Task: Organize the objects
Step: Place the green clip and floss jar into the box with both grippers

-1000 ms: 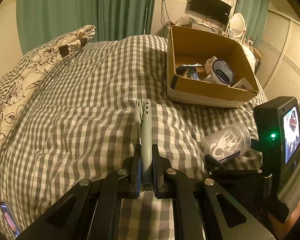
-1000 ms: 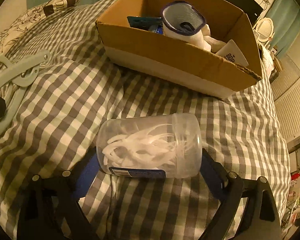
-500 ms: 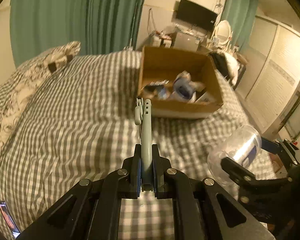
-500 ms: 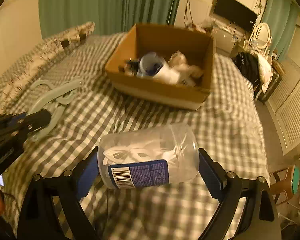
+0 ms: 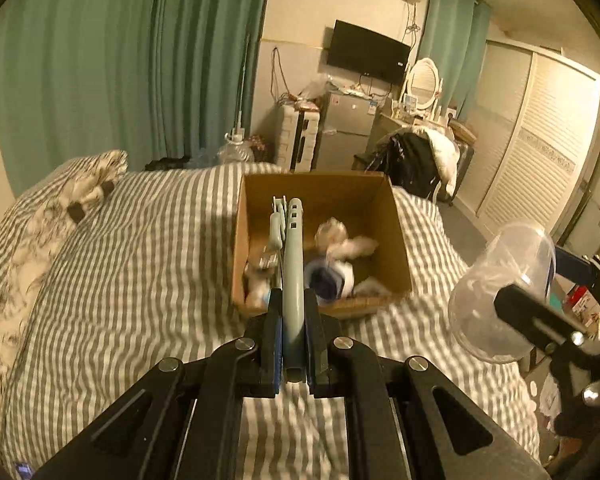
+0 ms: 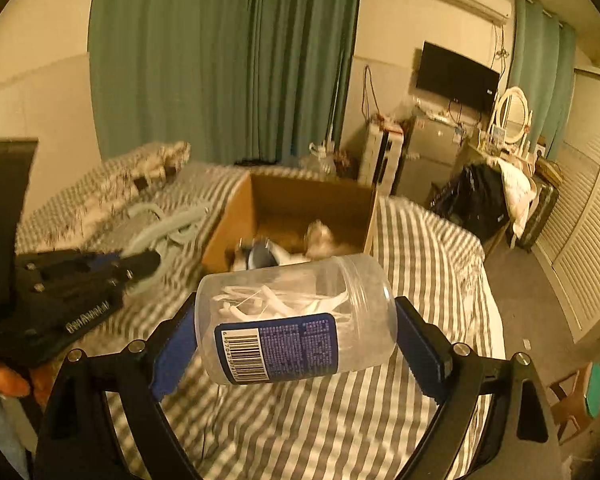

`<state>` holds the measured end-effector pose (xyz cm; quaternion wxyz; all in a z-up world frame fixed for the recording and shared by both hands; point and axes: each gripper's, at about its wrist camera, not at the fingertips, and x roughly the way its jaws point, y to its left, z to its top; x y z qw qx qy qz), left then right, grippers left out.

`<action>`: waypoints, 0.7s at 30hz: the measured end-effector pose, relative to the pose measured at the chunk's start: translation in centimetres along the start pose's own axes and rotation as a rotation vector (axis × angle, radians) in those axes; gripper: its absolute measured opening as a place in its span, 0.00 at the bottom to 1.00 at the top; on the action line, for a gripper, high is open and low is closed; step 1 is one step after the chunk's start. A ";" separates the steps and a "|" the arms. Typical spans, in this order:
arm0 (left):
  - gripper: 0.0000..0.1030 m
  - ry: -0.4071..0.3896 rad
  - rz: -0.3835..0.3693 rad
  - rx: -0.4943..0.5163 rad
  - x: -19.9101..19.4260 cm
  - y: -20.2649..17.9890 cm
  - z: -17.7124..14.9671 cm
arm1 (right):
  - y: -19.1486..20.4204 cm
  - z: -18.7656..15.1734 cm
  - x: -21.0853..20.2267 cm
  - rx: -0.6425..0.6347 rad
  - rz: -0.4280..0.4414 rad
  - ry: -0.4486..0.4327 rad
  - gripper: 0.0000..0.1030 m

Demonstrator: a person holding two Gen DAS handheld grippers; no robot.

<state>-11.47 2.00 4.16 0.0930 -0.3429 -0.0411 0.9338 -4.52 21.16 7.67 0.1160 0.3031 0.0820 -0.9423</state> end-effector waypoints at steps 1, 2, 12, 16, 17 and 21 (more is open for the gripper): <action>0.08 -0.005 0.002 0.001 0.5 0.0 0.9 | -0.3 0.7 0.0 0.002 0.005 -0.012 0.88; 0.08 -0.010 0.010 0.007 1.2 -0.1 1.8 | -0.7 1.8 0.3 0.008 0.012 -0.030 0.88; 0.08 0.007 0.015 0.025 10.3 0.3 7.6 | -3.5 9.6 8.3 0.082 0.073 -0.077 0.88; 0.08 0.069 -0.025 0.007 14.8 1.2 7.2 | -3.6 10.8 13.0 0.098 0.079 -0.044 0.88; 0.08 0.085 -0.040 0.003 15.9 1.4 6.9 | -3.8 10.8 14.6 0.107 0.076 -0.033 0.88; 0.08 0.113 -0.074 -0.007 18.5 2.3 5.8 | -4.2 10.1 18.8 0.122 0.070 0.012 0.88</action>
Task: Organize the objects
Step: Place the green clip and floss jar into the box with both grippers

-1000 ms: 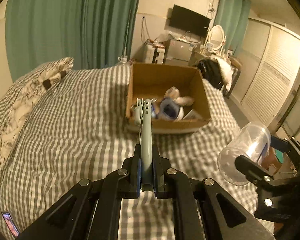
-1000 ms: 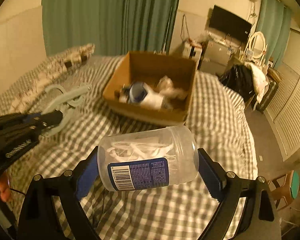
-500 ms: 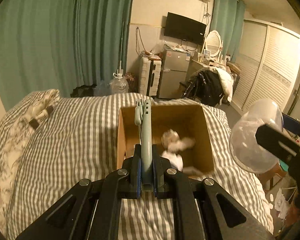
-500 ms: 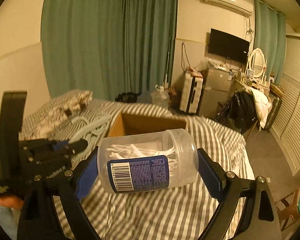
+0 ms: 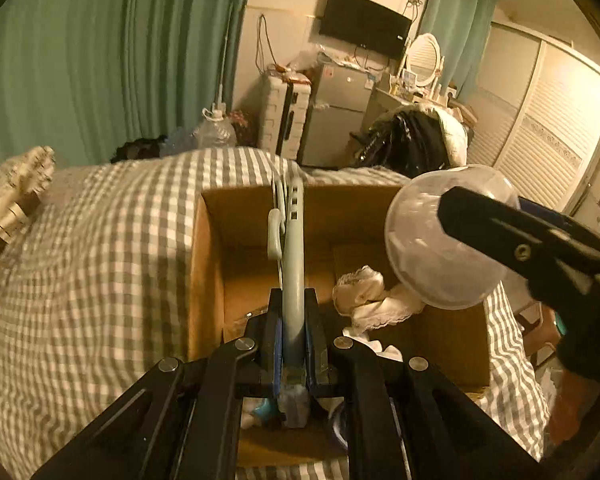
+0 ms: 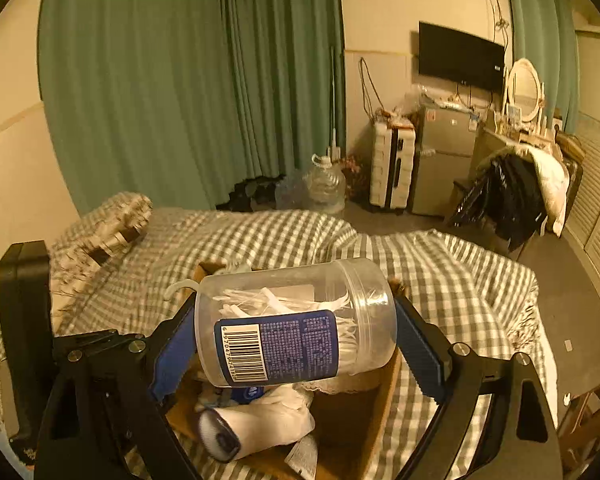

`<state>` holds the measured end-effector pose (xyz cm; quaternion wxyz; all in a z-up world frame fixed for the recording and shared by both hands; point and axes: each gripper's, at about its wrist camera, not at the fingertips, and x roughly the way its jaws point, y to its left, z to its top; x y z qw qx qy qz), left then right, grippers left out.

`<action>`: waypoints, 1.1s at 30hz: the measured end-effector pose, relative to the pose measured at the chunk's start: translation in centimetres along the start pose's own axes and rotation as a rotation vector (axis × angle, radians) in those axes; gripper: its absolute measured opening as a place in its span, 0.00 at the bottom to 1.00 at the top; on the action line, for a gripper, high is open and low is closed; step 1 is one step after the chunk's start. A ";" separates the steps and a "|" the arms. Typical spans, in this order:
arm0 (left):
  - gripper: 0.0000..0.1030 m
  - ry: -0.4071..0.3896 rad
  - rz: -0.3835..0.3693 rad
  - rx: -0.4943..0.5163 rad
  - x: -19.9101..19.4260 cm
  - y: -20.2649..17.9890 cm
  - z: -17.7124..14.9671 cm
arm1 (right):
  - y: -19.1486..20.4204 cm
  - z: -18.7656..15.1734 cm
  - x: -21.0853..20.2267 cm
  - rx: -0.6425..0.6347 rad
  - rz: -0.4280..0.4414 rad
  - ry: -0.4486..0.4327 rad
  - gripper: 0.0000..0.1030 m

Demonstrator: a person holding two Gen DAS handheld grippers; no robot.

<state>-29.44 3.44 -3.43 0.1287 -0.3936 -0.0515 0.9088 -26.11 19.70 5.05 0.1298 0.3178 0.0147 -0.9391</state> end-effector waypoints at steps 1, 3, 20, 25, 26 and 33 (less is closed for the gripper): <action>0.08 0.003 -0.018 -0.014 0.5 0.4 -0.1 | -0.1 -0.2 0.8 -0.003 -0.006 0.008 0.88; 0.09 0.008 -0.027 -0.022 1.0 0.7 -0.2 | -0.4 -0.7 2.0 0.004 -0.004 0.009 0.88; 0.78 -0.087 0.086 -0.007 -5.0 -1.1 0.0 | -1.5 -0.5 -2.2 0.044 -0.078 -0.065 0.99; 0.83 -0.157 0.118 0.021 -10.7 -2.4 0.4 | -2.0 -0.4 -6.4 0.059 -0.121 -0.065 1.00; 0.86 -0.176 0.126 0.027 -11.9 -2.7 0.5 | -1.9 -0.3 -7.7 0.052 -0.141 -0.076 1.00; 0.96 -0.301 0.165 0.052 -21.3 -4.2 0.0 | -1.4 0.4 -16.2 0.041 -0.192 -0.152 1.00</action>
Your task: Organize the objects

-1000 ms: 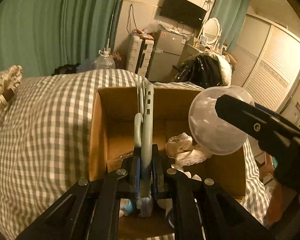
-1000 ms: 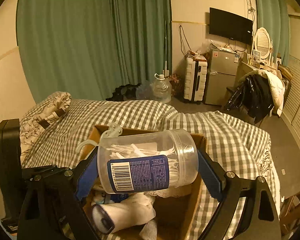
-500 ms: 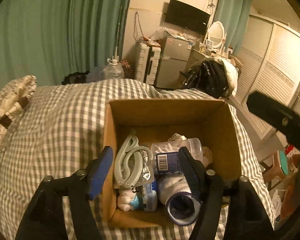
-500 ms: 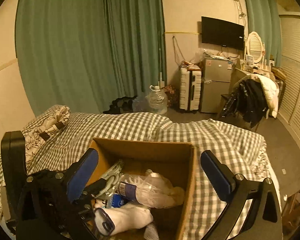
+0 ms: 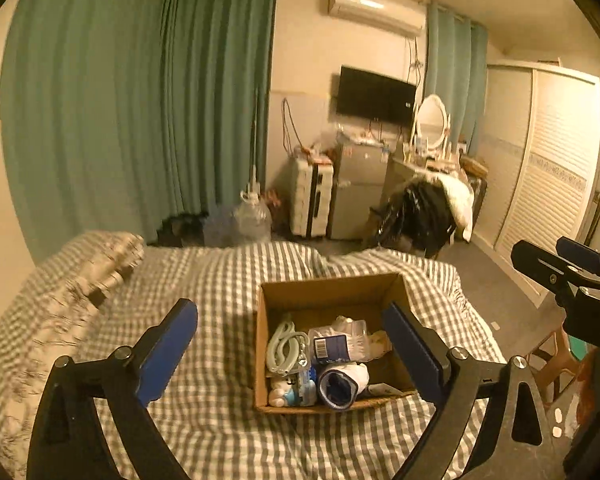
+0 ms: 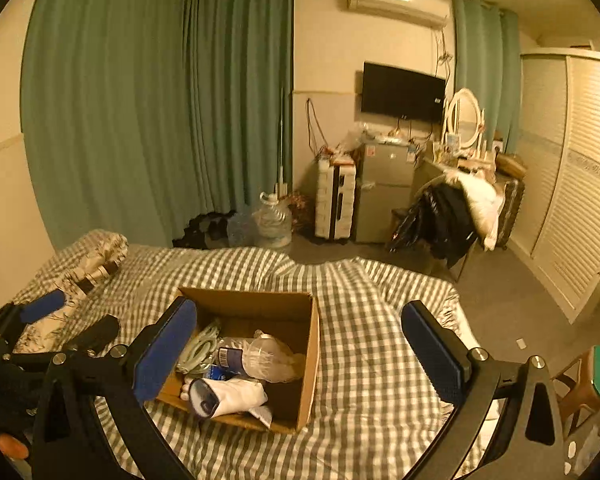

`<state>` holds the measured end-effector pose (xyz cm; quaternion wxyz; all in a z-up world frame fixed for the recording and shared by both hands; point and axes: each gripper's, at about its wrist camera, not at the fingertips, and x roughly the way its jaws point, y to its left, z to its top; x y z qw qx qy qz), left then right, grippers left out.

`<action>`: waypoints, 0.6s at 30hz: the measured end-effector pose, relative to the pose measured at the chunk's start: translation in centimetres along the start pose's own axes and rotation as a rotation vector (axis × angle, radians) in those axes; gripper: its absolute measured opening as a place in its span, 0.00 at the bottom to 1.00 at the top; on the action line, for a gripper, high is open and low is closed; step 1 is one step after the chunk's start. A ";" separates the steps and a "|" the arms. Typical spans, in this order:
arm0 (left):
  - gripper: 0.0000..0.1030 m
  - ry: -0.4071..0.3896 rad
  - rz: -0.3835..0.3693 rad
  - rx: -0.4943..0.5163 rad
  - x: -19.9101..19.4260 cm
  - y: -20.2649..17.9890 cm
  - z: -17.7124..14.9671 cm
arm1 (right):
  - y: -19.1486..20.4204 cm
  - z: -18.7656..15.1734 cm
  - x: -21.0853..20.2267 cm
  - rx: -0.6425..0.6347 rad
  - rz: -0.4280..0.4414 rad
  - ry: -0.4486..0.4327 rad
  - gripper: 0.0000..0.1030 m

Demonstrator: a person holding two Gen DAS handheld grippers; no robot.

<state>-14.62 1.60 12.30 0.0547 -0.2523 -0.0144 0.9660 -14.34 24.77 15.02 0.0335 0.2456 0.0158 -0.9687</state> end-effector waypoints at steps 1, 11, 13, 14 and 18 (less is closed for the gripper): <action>0.97 -0.015 0.009 0.002 -1.3 0.1 0.2 | 0.0 0.2 -1.1 -0.001 -0.002 -0.009 1.00; 1.00 -0.147 0.063 0.008 -11.6 1.0 0.5 | 1.5 0.8 -11.4 -0.027 0.009 -0.099 1.00; 1.00 -0.171 0.060 0.003 -12.6 1.1 -0.3 | 1.6 0.4 -12.7 -0.026 0.009 -0.117 1.00; 1.00 -0.179 0.055 0.000 -12.8 1.1 -0.8 | 1.6 0.0 -13.3 -0.023 0.005 -0.127 1.00; 1.00 -0.176 0.039 -0.025 -12.1 1.0 -3.3 | 1.0 -2.3 -14.2 -0.003 -0.016 -0.137 1.00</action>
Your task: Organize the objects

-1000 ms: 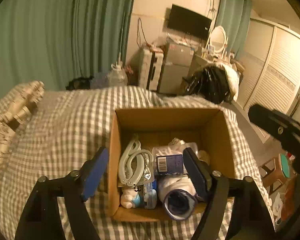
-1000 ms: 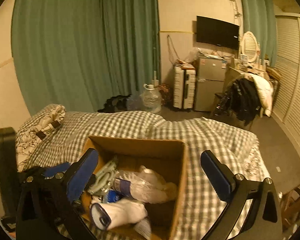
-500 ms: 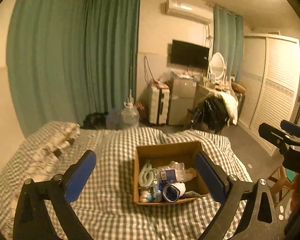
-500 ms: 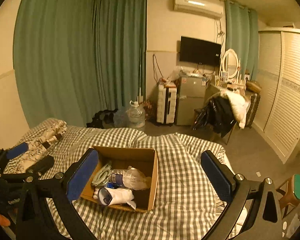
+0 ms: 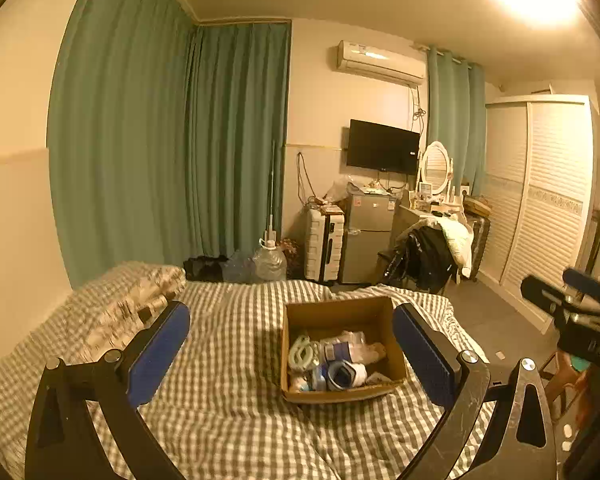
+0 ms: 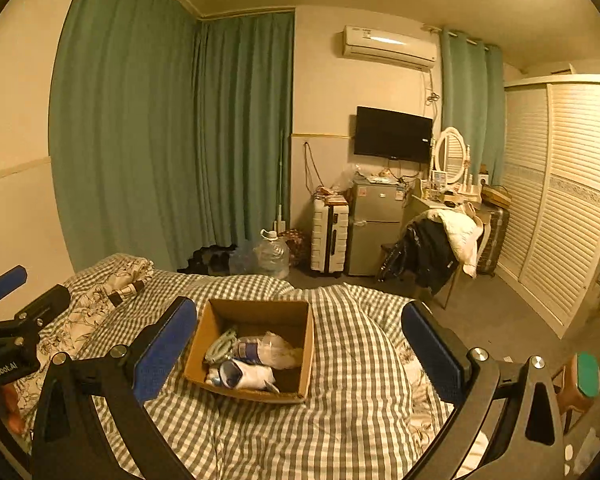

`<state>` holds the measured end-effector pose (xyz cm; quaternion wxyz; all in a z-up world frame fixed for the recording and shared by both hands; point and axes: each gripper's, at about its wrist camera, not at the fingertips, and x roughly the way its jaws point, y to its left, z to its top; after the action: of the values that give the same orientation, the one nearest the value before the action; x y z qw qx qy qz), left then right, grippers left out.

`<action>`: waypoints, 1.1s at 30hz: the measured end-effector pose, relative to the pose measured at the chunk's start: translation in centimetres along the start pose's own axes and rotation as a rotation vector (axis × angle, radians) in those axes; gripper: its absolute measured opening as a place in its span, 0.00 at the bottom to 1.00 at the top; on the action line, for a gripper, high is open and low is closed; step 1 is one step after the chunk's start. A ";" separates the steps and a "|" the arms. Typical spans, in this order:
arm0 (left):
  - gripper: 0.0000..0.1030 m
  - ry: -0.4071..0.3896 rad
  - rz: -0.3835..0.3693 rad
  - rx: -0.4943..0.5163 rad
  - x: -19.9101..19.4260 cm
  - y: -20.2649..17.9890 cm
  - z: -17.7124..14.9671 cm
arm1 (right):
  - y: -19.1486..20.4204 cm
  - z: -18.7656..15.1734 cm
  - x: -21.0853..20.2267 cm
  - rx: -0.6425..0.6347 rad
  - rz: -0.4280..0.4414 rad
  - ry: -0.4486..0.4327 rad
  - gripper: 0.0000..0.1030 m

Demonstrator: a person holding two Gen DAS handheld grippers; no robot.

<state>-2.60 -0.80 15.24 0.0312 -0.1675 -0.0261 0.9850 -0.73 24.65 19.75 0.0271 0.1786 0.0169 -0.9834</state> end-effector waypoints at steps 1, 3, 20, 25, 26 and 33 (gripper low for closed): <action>1.00 0.005 0.000 -0.009 0.4 0.0 -0.6 | -0.2 -0.8 -0.1 0.009 -0.004 -0.003 1.00; 1.00 0.025 0.021 -0.034 1.8 -0.1 -2.2 | -0.4 -2.8 0.2 0.028 -0.010 0.000 1.00; 1.00 0.164 0.179 -0.018 12.3 -0.9 -16.8 | -0.4 -16.6 11.3 0.021 -0.090 0.062 1.00; 1.00 0.166 0.180 -0.053 12.0 -0.2 -16.8 | -1.0 -17.1 12.2 0.051 -0.082 0.094 1.00; 1.00 0.168 0.180 -0.058 11.9 -0.1 -16.8 | -1.0 -17.0 12.0 0.055 -0.080 0.092 1.00; 1.00 0.142 0.183 -0.055 10.8 0.1 -16.0 | 0.4 -17.1 11.5 -0.007 -0.091 0.084 1.00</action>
<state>-7.47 0.54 -3.42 -0.0615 -0.2394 -0.0352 0.9683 -5.42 24.39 -0.33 -0.0176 0.2186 0.0296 -0.9752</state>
